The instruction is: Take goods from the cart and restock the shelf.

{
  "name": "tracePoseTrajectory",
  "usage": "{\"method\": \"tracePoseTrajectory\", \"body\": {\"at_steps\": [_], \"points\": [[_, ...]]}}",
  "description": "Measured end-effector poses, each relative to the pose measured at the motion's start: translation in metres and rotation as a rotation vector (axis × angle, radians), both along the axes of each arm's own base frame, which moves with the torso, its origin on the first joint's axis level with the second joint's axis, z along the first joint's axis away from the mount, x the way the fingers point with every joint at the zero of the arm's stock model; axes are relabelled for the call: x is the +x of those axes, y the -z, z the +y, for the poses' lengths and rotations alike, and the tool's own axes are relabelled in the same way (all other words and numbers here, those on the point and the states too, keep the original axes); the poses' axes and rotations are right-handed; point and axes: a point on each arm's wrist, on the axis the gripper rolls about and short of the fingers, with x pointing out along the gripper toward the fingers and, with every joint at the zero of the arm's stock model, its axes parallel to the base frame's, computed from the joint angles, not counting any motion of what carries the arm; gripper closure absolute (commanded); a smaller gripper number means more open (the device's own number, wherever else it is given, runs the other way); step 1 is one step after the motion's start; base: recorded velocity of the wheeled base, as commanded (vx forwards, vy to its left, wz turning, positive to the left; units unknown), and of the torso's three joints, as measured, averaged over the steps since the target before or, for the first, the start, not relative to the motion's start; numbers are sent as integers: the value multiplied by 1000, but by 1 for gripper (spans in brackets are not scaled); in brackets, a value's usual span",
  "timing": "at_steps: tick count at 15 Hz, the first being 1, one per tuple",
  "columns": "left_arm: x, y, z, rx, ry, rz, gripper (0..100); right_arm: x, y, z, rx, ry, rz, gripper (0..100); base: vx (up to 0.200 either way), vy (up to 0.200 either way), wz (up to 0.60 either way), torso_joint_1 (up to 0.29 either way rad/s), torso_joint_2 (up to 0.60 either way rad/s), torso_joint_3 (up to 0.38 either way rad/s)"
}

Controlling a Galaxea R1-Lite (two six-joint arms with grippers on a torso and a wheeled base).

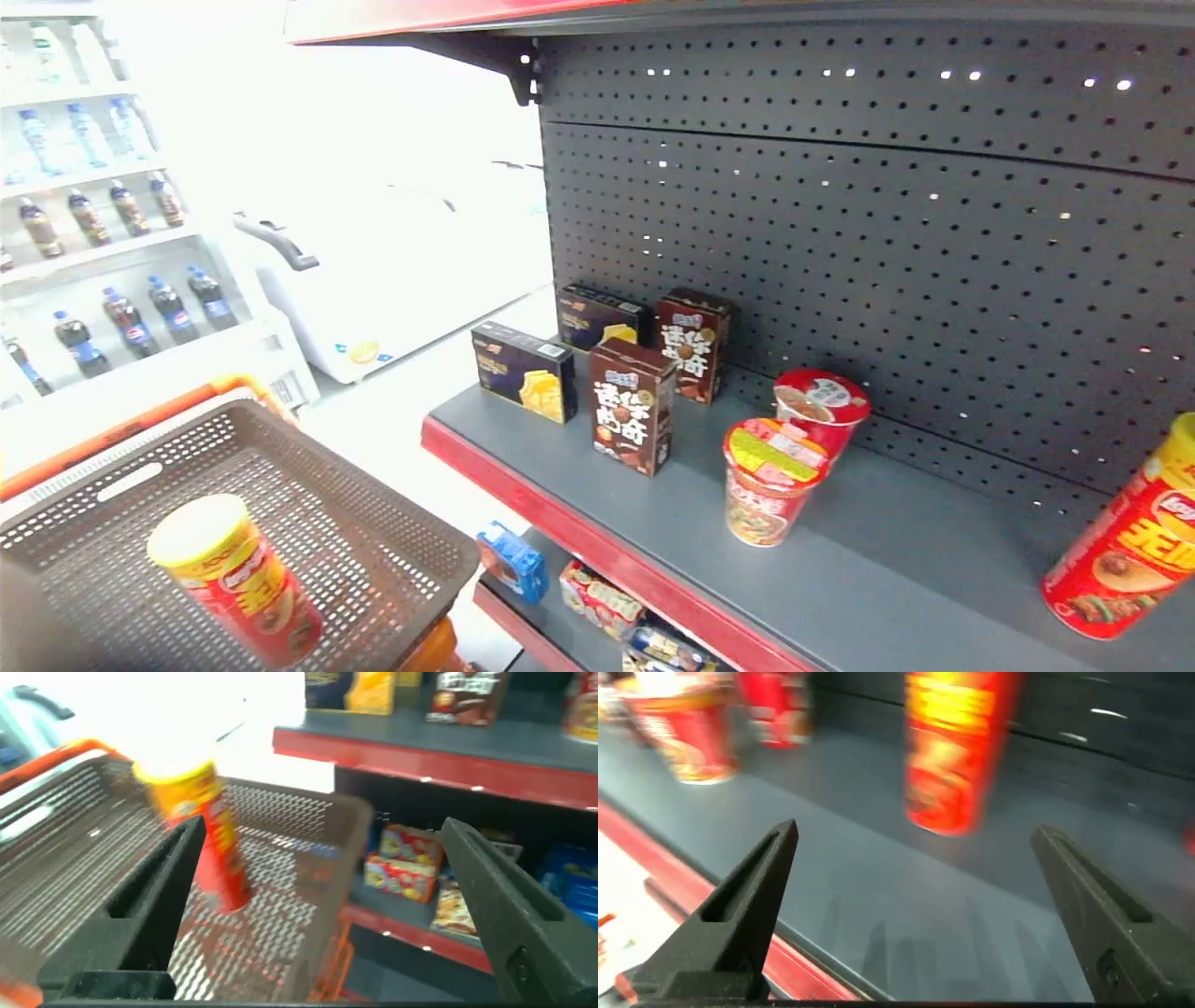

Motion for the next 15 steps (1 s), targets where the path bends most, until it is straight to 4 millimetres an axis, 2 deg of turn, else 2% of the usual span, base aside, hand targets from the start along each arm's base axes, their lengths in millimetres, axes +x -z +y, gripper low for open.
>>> {"method": "tracePoseTrajectory", "body": {"at_steps": [5, 7, 9, 11, 13, 15], "points": [[0, 0, 0, 1, 2, -1, 0, 0, 0, 0, 2, 0, 0, 0, 0, 0, 600, 6, 2, 3], [-2, -6, 0, 2, 6, -16, 0, 0, 0, 0, 2, 0, -1, 0, 0, 0, 0, 0, 0, 0], [-12, -37, 0, 2, 4, -71, 0, 0, 0, 0, 2, 0, 0, 0, 0, 0, 0, 0, 0, 0], [-17, -82, 1, 0, -29, -68, 0, 0, 0, 0, 2, 0, 0, 0, 0, 0, 0, 0, 0, 0], [-1, -122, 2, 6, -73, 34, 0, 0, 0, 0, 2, 0, 0, 0, 0, 0, 0, 0, 0, 0], [30, -146, 2, 27, -89, 160, 0, 0, 0, 0, 2, 0, -1, 0, 0, 0, 0, 0, 0, 0]]}}
